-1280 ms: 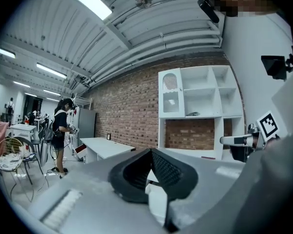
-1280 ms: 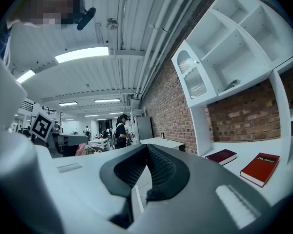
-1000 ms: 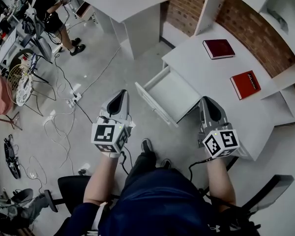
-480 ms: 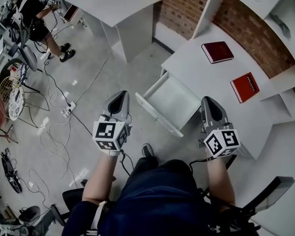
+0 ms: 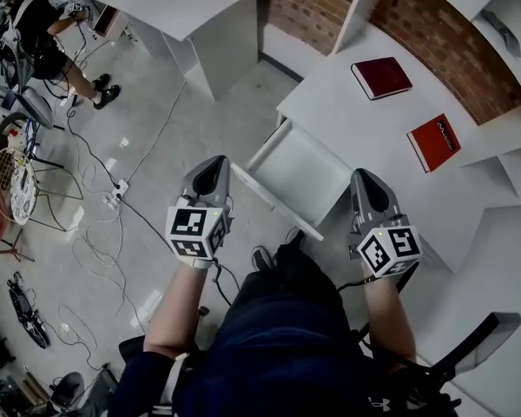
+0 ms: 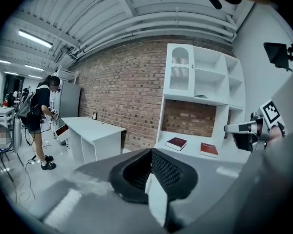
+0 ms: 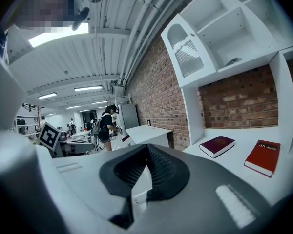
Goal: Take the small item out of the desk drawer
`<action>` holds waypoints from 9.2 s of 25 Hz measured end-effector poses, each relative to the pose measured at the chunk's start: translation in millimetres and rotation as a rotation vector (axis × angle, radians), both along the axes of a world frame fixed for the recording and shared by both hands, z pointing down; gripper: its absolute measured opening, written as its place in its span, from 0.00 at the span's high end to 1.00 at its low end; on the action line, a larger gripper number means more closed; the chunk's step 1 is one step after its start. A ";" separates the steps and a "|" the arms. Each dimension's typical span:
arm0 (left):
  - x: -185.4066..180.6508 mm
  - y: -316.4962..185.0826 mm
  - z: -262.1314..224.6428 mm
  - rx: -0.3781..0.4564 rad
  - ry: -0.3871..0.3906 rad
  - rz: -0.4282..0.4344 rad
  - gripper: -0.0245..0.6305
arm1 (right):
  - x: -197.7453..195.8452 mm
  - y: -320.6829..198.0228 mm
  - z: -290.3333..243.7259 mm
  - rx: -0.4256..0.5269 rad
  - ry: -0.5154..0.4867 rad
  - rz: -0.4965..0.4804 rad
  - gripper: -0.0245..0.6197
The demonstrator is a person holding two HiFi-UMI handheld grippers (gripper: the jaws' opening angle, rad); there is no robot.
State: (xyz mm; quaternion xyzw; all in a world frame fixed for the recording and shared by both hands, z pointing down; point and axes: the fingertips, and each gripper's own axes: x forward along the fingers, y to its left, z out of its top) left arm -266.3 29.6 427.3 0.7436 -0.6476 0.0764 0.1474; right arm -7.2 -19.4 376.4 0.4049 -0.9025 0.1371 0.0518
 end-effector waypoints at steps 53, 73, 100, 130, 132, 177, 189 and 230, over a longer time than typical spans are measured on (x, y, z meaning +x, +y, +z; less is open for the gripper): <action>221.5 -55.7 368.6 -0.835 -0.674 1.691 0.79 | 150.4 -90.1 156.2 -0.323 -0.106 0.495 0.96; 216.6 20.1 477.5 -1.054 -0.799 1.978 0.74 | 205.0 -38.7 196.0 -0.428 -0.086 0.698 0.96; 222.0 -89.7 369.6 -0.781 -0.591 1.418 0.77 | 140.9 -98.2 135.0 -0.301 -0.075 0.435 0.96; 211.8 -288.4 268.0 -0.546 -0.615 0.801 0.76 | 165.0 -89.3 60.9 -0.169 -0.063 0.512 0.96; 213.7 -287.9 269.6 -0.536 -0.628 0.802 0.76 | 167.7 -88.5 61.6 -0.168 -0.063 0.515 0.96; 176.5 -251.2 -129.2 0.264 -0.142 0.451 0.78 | 96.8 -176.8 -85.5 0.230 -0.047 0.310 0.96; 179.9 -247.5 -154.0 0.337 -0.071 0.435 0.96 | 92.9 -174.7 -122.9 0.373 -0.014 0.319 0.96; 176.7 -249.7 -150.7 0.297 -0.028 0.418 0.96 | 89.0 -168.9 -112.8 0.358 0.009 0.309 0.96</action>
